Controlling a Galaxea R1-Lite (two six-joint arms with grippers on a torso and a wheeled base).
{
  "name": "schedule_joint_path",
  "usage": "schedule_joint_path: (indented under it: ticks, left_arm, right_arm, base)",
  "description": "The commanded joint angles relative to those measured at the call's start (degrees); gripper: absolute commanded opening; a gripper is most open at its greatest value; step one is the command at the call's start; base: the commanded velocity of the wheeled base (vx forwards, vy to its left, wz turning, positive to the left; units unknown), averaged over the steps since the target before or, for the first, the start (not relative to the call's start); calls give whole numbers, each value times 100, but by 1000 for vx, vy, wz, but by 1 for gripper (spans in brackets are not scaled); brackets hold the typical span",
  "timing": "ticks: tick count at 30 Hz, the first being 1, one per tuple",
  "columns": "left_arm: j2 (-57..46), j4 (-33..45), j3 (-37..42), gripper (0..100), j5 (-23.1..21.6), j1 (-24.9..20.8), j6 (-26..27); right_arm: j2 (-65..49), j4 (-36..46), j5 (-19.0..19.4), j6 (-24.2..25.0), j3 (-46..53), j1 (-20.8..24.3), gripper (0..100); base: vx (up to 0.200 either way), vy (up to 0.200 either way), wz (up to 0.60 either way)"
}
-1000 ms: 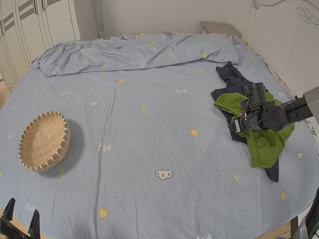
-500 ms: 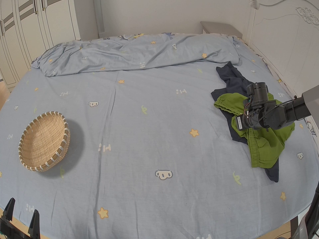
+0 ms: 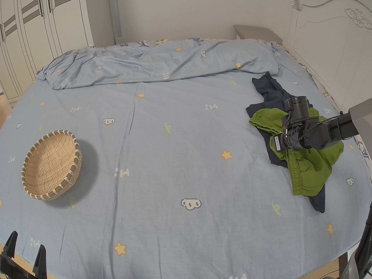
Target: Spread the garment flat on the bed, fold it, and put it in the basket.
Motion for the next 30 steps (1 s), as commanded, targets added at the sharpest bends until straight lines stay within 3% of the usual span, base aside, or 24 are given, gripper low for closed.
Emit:
schedule_joint_path:
  ticks: [1,4,8,16,20,22,23,30]
  left_arm:
    - [-93,-3,90,100,2,0,-1]
    - [-93,-3,90,100,2,0,-1]
    - [-93,-3,90,100,2,0,-1]
    - [-93,-3,90,100,2,0,-1]
    - [-93,-3,90,100,2,0,-1]
    - [-93,-3,90,100,2,0,8]
    - [-93,-3,90,100,2,0,-1]
    - [-93,-3,90,100,2,0,-1]
  right_arm:
    - [-246,1117,-20,420,-694,316,0]
    - [-273,2146,-3,1168,-1380,694,0]
    - [-281,3007,155,1695,-2004,1274,0]
    - [-290,3200,164,2126,-2927,2514,0]
    - [-396,3798,173,2820,-3417,3331,0]
    - [-396,3824,173,2846,-3417,3357,0]
    - [-404,3939,182,3251,-3417,3674,0]
    - [-396,3921,252,3752,-3417,3753,0]
  base:
    - [0,0,0]
    - [0,0,0]
    - [0,0,0]
    - [0,0,0]
    - [0,0,0]
    - [0,0,0]
    - [0,0,0]
    - [0,0,0]
